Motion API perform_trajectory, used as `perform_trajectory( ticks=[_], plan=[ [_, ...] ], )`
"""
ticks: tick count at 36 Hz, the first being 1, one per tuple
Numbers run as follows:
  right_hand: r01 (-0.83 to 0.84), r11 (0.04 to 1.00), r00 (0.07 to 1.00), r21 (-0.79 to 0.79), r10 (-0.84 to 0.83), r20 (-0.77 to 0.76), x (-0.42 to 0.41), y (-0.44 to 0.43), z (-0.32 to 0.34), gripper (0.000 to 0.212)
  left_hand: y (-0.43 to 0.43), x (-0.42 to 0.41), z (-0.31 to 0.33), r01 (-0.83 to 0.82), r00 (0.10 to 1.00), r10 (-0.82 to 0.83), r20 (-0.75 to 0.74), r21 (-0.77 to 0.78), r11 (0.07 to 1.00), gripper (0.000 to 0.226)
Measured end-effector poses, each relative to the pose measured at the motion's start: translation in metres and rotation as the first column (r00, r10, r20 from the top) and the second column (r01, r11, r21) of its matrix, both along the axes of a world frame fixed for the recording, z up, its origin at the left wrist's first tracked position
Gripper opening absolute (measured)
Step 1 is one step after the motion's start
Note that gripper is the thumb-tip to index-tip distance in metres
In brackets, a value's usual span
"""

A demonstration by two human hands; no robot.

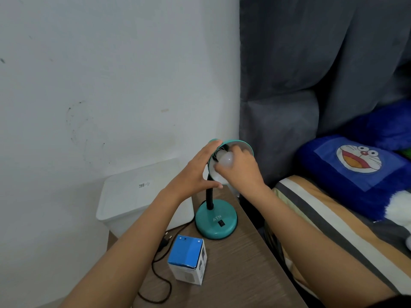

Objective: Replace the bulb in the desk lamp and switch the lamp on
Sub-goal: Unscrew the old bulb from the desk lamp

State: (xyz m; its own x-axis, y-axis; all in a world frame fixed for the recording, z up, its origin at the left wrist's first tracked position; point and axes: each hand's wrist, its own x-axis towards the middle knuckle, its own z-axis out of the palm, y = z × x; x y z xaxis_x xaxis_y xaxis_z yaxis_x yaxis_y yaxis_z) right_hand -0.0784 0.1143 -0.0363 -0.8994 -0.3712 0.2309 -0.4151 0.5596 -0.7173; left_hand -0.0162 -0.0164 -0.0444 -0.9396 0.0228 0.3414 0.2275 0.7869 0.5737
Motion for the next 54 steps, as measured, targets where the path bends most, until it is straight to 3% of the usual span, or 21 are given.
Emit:
perform_trajectory(
  ticks=[4, 8, 10, 12, 15, 17, 21, 24, 30, 34, 43, 54],
  plan=[
    [-0.015, 0.984, 0.980, 0.177, 0.049, -0.190, 0.004, 0.003, 0.000, 0.055, 0.000, 0.001, 0.001, -0.005, 1.000, 0.005, 0.010, -0.001, 1.000, 0.108],
    [-0.052, 0.908, 0.884, 0.417, 0.236, -0.404, 0.005, 0.008, 0.002, 0.064, -0.001, 0.001, 0.005, -0.011, 1.000, 0.011, 0.018, 0.025, 1.000, 0.106],
    [-0.071, 0.893, 0.837, 0.445, 0.296, -0.460, 0.004, 0.012, 0.003, 0.065, -0.001, 0.000, 0.006, -0.011, 1.000, 0.011, 0.022, 0.014, 1.000, 0.106],
    [-0.112, 0.923, 0.835, 0.367, 0.288, -0.469, 0.003, 0.020, 0.002, 0.060, -0.001, 0.000, 0.006, -0.016, 1.000, 0.016, 0.024, 0.005, 1.000, 0.107],
    [-0.142, 0.968, 0.882, 0.206, 0.218, -0.419, 0.001, 0.032, -0.009, 0.055, -0.002, 0.001, 0.004, -0.022, 0.999, 0.022, 0.031, 0.004, 1.000, 0.108],
    [-0.149, 0.989, 0.929, 0.015, 0.145, -0.340, 0.002, 0.040, -0.018, 0.051, -0.002, 0.002, 0.004, -0.026, 0.999, 0.026, 0.036, -0.004, 1.000, 0.108],
    [-0.045, 0.941, 0.982, -0.337, -0.020, -0.188, 0.017, 0.056, -0.039, 0.049, 0.002, 0.004, 0.006, -0.033, 0.999, 0.032, 0.040, 0.001, 0.999, 0.108],
    [0.039, 0.906, 0.988, -0.421, -0.098, -0.119, 0.034, 0.067, -0.064, 0.049, 0.004, 0.007, 0.007, -0.035, 0.998, 0.034, 0.043, 0.002, 0.999, 0.108],
    [0.173, 0.910, 0.982, -0.377, -0.131, 0.134, 0.070, 0.081, -0.136, 0.049, 0.009, 0.009, 0.008, -0.042, 0.998, 0.042, 0.050, 0.016, 0.999, 0.108],
    [0.173, 0.954, 0.959, -0.245, -0.107, 0.263, 0.086, 0.083, -0.172, 0.048, 0.011, 0.010, 0.006, -0.050, 0.998, 0.049, 0.041, 0.017, 0.999, 0.109],
    [0.013, 1.000, 0.931, 0.013, -0.017, 0.364, 0.094, 0.076, -0.201, 0.054, 0.012, 0.013, -0.002, -0.085, 0.996, 0.085, 0.006, 0.055, 0.995, 0.105],
    [-0.063, 0.994, 0.927, 0.089, 0.026, 0.373, 0.092, 0.073, -0.189, 0.059, 0.013, 0.022, -0.004, -0.107, 0.993, 0.111, -0.048, 0.093, 0.990, 0.093]
  ],
)
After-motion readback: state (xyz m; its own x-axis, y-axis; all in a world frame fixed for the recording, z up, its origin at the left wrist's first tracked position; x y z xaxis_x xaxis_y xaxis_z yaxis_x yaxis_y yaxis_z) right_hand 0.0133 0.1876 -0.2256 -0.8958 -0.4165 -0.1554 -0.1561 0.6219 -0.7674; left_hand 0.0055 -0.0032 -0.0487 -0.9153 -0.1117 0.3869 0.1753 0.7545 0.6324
